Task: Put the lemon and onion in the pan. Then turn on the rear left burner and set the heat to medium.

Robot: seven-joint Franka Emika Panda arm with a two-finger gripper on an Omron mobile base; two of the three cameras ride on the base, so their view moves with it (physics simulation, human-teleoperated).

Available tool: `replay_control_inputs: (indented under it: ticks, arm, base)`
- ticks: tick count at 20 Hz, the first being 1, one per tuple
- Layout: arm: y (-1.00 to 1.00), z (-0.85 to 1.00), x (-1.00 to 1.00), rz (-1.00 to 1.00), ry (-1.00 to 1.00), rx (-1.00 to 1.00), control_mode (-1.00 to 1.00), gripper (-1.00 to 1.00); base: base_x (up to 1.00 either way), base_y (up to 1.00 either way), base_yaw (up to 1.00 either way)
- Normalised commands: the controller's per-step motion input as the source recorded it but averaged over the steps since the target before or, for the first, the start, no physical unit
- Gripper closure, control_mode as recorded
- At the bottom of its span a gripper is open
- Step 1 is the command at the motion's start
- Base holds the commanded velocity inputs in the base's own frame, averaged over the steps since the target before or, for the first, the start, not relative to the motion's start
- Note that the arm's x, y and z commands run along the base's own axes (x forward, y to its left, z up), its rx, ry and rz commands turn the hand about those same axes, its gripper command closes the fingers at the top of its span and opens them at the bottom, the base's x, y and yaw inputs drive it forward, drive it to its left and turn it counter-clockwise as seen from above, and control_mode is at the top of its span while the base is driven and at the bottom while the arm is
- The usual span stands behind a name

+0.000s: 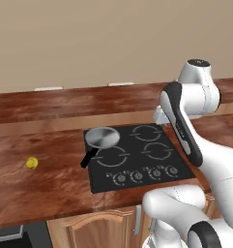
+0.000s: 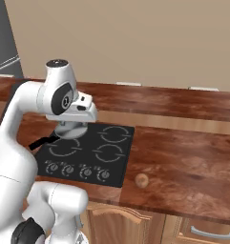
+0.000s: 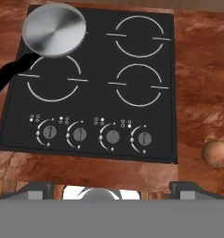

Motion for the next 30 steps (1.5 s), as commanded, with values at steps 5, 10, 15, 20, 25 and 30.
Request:
replay_control_inputs:
  ticks: [5,10,15,20,25,30]
  arm:
    - [-0.55,-0.16,-0.07,-0.02,0.00,0.00,-1.00,-1.00]
    - [-0.50,-0.21,-0.03,0.00,0.00,0.00,-1.00,-1.00]
    - [-0.58,-0.28,0.00,0.00,0.03,-0.01,-1.00,-1.00]
    - [-0.44,-0.27,0.00,-0.02,0.07,-0.03,-1.00,-1.00]
    - [-0.03,-0.31,0.04,-0.16,0.08,-0.05,-1.00,-1.00]
    - [0.01,-0.17,0.61,-0.14,0.07,-0.04,-1.00,-1.00]
  base:
    - [0.00,0.00,0.00]
    - [0.00,0.00,0.00]
    - [0.00,0.00,0.00]
    - [0.00,0.00,0.00]
    - [0.00,0.00,0.00]
    - [0.00,0.00,0.00]
